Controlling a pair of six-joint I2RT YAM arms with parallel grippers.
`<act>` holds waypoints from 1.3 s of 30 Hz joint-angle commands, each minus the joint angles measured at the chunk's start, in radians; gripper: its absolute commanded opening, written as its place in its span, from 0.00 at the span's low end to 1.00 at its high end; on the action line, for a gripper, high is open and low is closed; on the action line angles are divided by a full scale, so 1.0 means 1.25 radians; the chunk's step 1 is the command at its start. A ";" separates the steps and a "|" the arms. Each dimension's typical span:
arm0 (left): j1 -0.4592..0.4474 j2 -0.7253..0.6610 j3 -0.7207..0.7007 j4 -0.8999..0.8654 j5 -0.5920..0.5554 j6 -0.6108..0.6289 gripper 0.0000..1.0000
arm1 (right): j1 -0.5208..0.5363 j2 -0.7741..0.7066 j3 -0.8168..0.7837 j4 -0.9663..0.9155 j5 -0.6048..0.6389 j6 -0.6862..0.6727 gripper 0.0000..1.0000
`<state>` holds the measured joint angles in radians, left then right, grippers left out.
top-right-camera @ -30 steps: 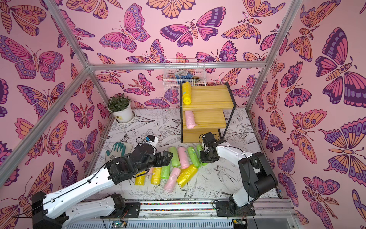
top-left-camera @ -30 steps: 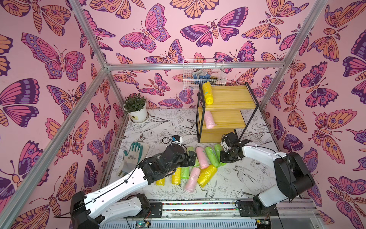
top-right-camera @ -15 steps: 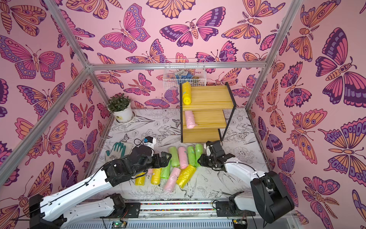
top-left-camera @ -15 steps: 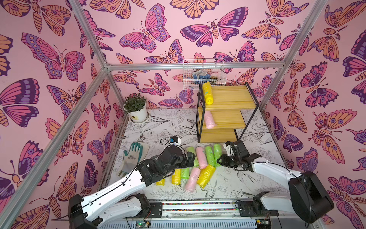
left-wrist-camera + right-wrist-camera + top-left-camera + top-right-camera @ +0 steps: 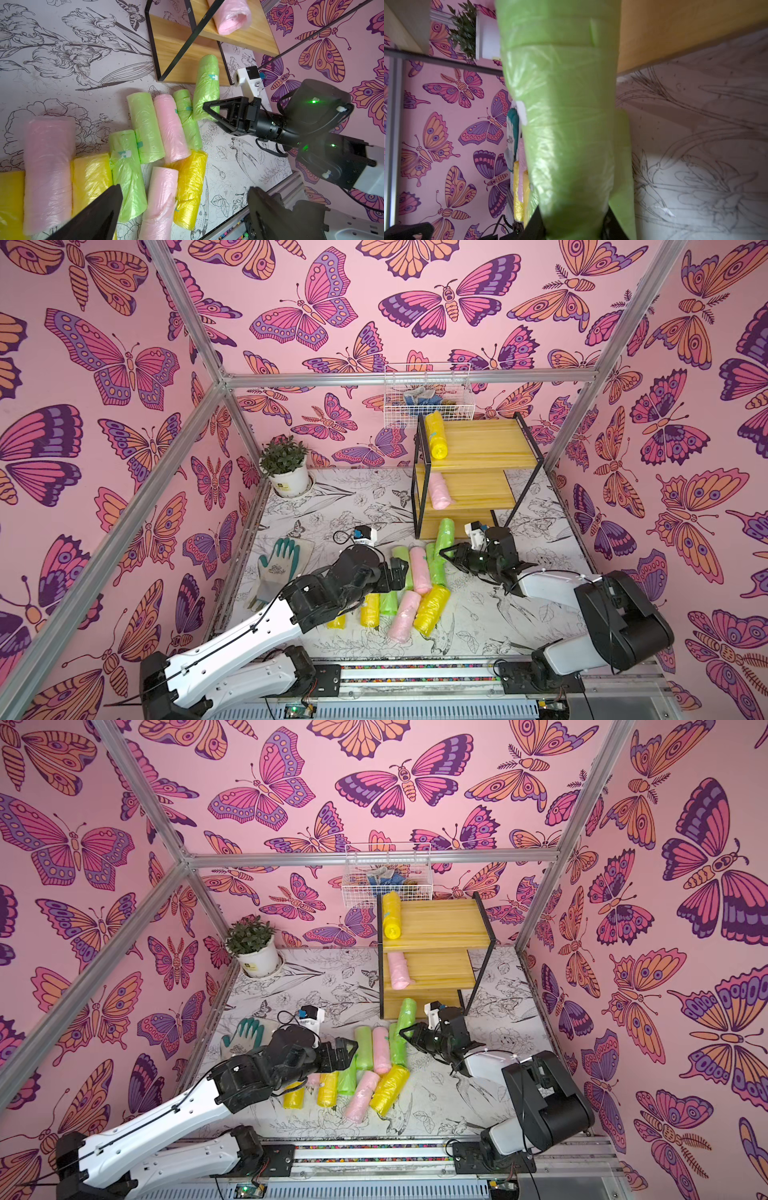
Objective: Sort the rolls of trash bags by color and place them on the shelf
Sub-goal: Place the roll of trash bags on the shelf.
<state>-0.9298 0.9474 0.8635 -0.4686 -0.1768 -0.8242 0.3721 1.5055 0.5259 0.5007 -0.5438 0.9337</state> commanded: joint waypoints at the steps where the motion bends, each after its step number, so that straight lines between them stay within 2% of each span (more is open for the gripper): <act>1: -0.001 -0.007 -0.002 -0.015 -0.017 0.017 1.00 | -0.007 0.037 0.025 0.162 -0.037 0.061 0.00; 10: 0.002 -0.004 0.004 -0.017 -0.018 0.031 1.00 | -0.008 0.231 0.041 0.487 -0.050 0.221 0.00; 12: 0.004 -0.006 0.004 -0.019 -0.018 0.036 1.00 | -0.009 0.263 0.056 0.508 -0.056 0.238 0.00; 14: 0.006 -0.008 0.007 -0.024 -0.019 0.043 1.00 | -0.010 0.278 0.079 0.490 -0.062 0.235 0.00; 20: 0.010 -0.021 0.015 -0.041 -0.027 0.058 1.00 | -0.013 0.260 0.179 0.251 -0.077 0.119 0.00; 23: 0.013 -0.026 0.013 -0.042 -0.030 0.058 1.00 | -0.014 0.266 0.206 0.199 -0.077 0.091 0.00; 29: 0.018 -0.017 0.015 -0.042 -0.025 0.062 1.00 | -0.017 0.316 0.232 0.183 -0.075 0.096 0.15; 36: 0.025 -0.015 0.020 -0.048 -0.022 0.073 1.00 | -0.020 0.328 0.284 0.073 -0.064 0.032 0.22; 37: 0.026 -0.016 0.019 -0.048 -0.022 0.073 1.00 | -0.022 0.327 0.291 0.057 -0.062 0.022 0.25; 39: 0.028 -0.017 0.017 -0.048 -0.022 0.070 1.00 | -0.026 0.328 0.299 0.043 -0.061 0.012 0.40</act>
<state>-0.9024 0.9279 0.8692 -0.5034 -0.1955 -0.7586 0.3504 1.9266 0.8608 0.5930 -0.6216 1.0153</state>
